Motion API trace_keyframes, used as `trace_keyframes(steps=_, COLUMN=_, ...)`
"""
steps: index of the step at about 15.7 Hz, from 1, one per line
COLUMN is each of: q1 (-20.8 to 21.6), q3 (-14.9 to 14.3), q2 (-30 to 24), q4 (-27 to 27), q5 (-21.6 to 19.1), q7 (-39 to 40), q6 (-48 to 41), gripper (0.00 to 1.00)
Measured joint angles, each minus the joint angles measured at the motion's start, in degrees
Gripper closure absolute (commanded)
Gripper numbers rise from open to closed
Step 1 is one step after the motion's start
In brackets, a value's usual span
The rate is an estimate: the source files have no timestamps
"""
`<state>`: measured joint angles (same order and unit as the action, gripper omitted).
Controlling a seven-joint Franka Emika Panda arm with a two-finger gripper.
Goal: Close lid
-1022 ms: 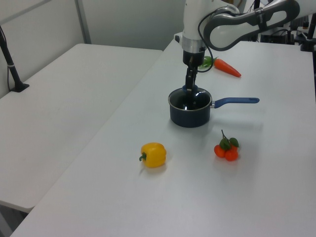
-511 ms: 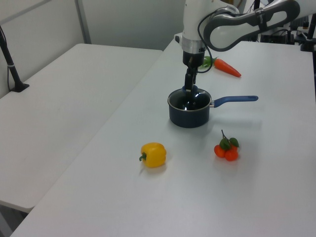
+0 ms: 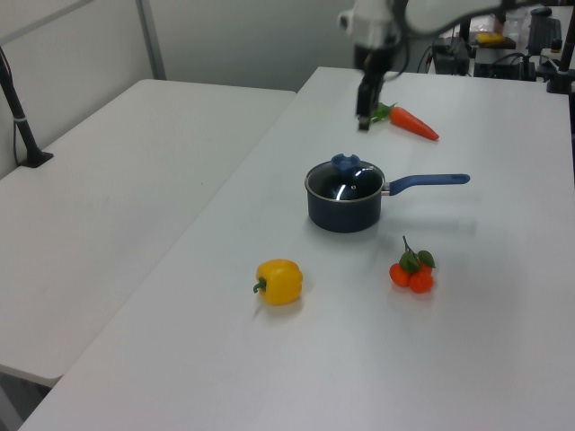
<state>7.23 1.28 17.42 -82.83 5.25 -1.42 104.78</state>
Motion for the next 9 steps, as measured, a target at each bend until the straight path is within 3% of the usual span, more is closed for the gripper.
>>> trace_keyframes(steps=4, q1=-4.3, q3=-0.1, q2=-9.0, q4=-2.7, q5=0.0, q7=0.0, q6=-9.2, gripper=0.0)
trace_keyframes(steps=9, q1=-6.4, q3=-0.1, q2=-17.9, q4=-10.7, q5=0.0, q7=0.0, q6=-10.1, gripper=0.0)
